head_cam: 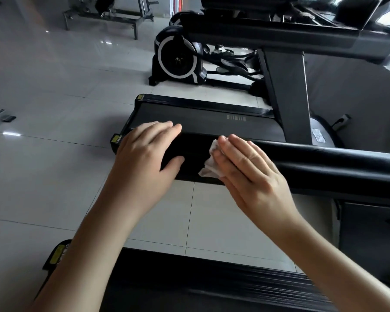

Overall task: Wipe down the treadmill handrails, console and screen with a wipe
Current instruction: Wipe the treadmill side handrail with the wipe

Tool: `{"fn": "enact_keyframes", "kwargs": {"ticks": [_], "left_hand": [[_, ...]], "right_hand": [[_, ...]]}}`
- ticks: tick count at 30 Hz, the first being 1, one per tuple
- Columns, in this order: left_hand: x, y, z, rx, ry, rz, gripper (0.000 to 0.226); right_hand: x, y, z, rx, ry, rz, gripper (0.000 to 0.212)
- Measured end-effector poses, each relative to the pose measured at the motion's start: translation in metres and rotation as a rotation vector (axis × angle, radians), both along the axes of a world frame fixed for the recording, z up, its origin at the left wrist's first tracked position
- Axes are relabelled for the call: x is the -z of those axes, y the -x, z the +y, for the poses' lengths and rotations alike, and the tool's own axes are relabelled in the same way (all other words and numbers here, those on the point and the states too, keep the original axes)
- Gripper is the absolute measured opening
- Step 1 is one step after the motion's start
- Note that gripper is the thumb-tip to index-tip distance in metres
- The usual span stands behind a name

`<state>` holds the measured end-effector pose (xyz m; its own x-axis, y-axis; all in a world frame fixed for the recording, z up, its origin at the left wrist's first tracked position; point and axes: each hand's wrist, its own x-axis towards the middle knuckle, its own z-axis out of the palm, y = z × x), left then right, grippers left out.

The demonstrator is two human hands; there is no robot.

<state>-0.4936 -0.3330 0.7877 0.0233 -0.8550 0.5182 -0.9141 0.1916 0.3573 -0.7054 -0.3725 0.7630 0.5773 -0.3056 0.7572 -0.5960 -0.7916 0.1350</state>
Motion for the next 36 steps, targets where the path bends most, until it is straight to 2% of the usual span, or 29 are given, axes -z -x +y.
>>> {"fn": "enact_keyframes", "kwargs": {"ticks": [2,8,13,16,20,25,28,30,32,36], "left_hand": [[0.0,0.0,0.0,0.001,0.002,0.006,0.06],[0.001,0.0,0.001,0.002,-0.004,-0.001,0.062],[0.002,-0.007,0.002,-0.15,-0.046,-0.003,0.079],[0.001,-0.011,0.003,-0.161,-0.054,-0.015,0.081],[0.003,-0.009,0.003,-0.159,-0.042,-0.004,0.078],[0.007,-0.008,0.003,-0.163,-0.014,-0.004,0.076],[0.006,-0.007,0.004,-0.163,-0.025,0.007,0.076],[0.006,-0.007,0.005,-0.165,-0.032,-0.002,0.076],[0.007,-0.007,0.006,-0.164,-0.038,-0.011,0.077],[0.007,-0.006,0.007,-0.173,-0.05,-0.005,0.077]], "right_hand": [[0.004,-0.001,-0.002,-0.018,0.048,0.025,0.034],[0.01,0.032,-0.008,-0.087,0.217,0.269,0.028],[0.02,0.013,-0.012,-0.13,0.266,0.214,0.028],[0.023,0.015,-0.015,-0.139,0.29,0.293,0.034],[0.019,0.025,-0.017,-0.137,0.334,0.364,0.032],[0.018,-0.006,-0.012,-0.204,0.233,0.207,0.019],[-0.002,-0.012,-0.002,-0.162,0.009,-0.045,0.02],[-0.02,-0.013,0.0,-0.114,-0.13,-0.148,0.024],[-0.033,-0.017,-0.007,-0.098,-0.155,-0.14,0.021],[-0.044,-0.029,-0.023,-0.227,-0.279,-0.232,0.03]]}}
